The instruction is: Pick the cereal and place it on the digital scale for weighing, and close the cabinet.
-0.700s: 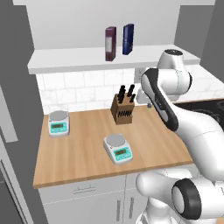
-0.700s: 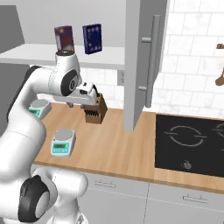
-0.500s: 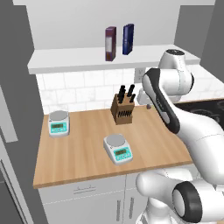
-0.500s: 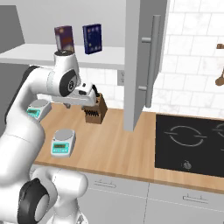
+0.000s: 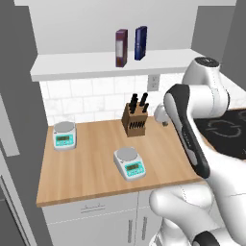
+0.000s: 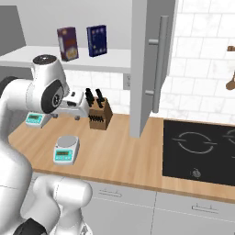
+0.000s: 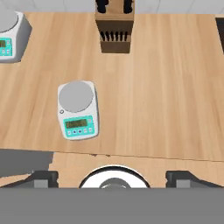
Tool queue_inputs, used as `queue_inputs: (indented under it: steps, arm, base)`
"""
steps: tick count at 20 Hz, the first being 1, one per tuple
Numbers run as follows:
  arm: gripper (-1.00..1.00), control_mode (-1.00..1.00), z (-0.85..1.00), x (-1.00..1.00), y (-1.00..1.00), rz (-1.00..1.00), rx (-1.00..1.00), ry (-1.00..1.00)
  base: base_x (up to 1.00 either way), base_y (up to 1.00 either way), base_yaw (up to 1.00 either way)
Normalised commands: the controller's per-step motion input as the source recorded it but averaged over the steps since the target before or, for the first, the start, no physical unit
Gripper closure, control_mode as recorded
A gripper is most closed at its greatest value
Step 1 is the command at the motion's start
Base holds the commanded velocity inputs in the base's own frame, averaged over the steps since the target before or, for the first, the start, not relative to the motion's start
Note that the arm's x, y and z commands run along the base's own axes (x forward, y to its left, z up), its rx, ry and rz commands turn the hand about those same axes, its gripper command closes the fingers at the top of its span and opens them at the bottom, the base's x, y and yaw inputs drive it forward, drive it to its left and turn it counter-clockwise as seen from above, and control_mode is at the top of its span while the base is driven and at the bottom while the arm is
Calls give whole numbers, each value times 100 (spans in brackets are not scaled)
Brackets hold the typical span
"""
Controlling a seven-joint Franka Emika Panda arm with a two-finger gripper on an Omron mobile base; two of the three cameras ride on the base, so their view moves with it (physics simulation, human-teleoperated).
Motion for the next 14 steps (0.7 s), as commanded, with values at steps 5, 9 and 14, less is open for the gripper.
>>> queue_inputs:
  steps: [5,9,14]
  arm:
    - [-100,-100,68,-31,29,0,0,-20]
    - [-100,-100,81,-1,49,0,0,-20]
    - [-100,-100,71,0,59,0,-1,-22]
  base:
    - [0,0,0]
    - [0,0,0]
    - [0,0,0]
